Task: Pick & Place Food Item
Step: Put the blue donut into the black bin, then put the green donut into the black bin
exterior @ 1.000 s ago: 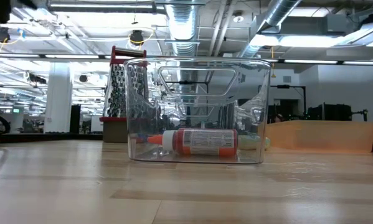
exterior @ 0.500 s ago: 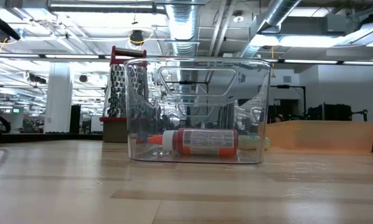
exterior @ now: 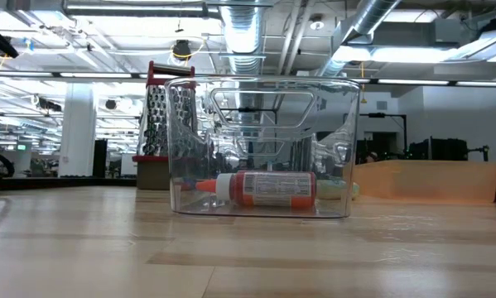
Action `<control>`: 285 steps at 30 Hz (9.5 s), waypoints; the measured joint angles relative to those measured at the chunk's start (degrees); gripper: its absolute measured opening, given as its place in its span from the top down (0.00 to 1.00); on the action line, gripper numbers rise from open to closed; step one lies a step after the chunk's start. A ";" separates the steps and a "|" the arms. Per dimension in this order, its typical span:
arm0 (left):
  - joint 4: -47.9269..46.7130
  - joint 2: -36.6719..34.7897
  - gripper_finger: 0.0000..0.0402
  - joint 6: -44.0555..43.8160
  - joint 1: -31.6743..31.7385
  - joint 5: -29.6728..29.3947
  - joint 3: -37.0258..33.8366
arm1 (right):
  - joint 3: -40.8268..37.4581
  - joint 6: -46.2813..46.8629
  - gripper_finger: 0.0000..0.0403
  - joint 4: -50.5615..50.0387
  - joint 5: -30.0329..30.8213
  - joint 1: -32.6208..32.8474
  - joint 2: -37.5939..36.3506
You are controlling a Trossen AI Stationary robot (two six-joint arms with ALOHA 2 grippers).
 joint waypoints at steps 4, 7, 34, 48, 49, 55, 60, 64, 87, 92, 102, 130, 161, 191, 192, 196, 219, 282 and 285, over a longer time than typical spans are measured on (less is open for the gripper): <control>0.00 0.00 0.66 -1.23 -1.36 -0.01 0.00 | 0.00 0.00 0.51 -0.14 -0.02 0.00 0.00; -0.04 0.00 0.65 -2.29 -1.87 -0.36 0.00 | 0.00 0.28 0.51 -0.59 -0.02 0.00 0.00; -1.38 0.00 0.51 -3.23 -1.94 -2.19 0.00 | 0.00 0.44 0.51 -0.75 0.01 0.00 0.04; -1.61 0.00 0.51 -3.23 -1.92 -4.59 0.02 | 0.00 0.44 0.51 -0.73 0.01 0.00 0.04; -1.62 0.00 0.51 -3.23 -1.92 -4.59 0.00 | 0.00 0.45 0.51 -0.73 0.03 0.00 0.04; -1.62 0.00 0.51 -3.18 -1.90 -4.59 0.02 | 0.00 0.44 0.51 -0.73 0.03 0.00 0.04; -1.83 0.00 0.51 -3.11 -1.90 -4.59 0.02 | 0.00 0.44 0.51 -0.73 0.03 0.00 0.04; -2.54 0.00 0.51 -3.08 -1.90 -4.76 0.02 | 0.00 0.44 0.51 -0.73 0.03 0.00 0.04; 3.49 0.00 0.51 0.18 -1.98 -6.24 0.02 | 0.00 0.22 0.51 -0.84 0.03 -0.02 0.04; 7.14 -0.02 0.51 10.92 -2.25 -6.23 0.09 | 0.00 0.26 0.51 -1.23 0.03 0.00 0.04; 6.00 0.08 0.51 24.23 -1.14 -0.58 0.13 | 0.00 1.29 0.51 -1.26 0.03 0.00 0.04; 5.09 13.14 0.55 36.78 5.60 13.20 5.33 | 0.00 2.36 0.51 -3.06 -0.38 0.90 0.04; 2.71 13.11 0.60 38.67 5.17 12.18 5.33 | -0.02 2.54 0.51 -3.79 -0.37 0.92 0.04; 5.76 13.30 0.74 33.88 5.99 10.29 5.29 | -0.02 3.26 0.51 -4.25 -0.43 0.92 0.04; 6.04 12.90 0.74 33.78 6.26 10.19 5.29 | -0.02 3.26 0.51 -4.25 -0.43 0.92 0.04; 7.48 12.09 0.73 32.64 6.82 10.04 5.29 | -0.02 3.31 0.51 -4.23 -0.43 1.08 0.04; 12.26 12.04 0.72 23.47 5.75 10.45 4.15 | -0.01 4.48 0.51 -4.43 0.03 3.10 0.04; 12.31 -3.20 0.42 19.61 13.48 -6.74 1.79 | -0.02 2.63 0.51 -5.54 1.93 1.77 0.04; 18.78 -4.79 0.43 24.52 17.87 -12.15 1.81 | -0.02 0.67 0.51 -5.54 1.91 0.41 0.04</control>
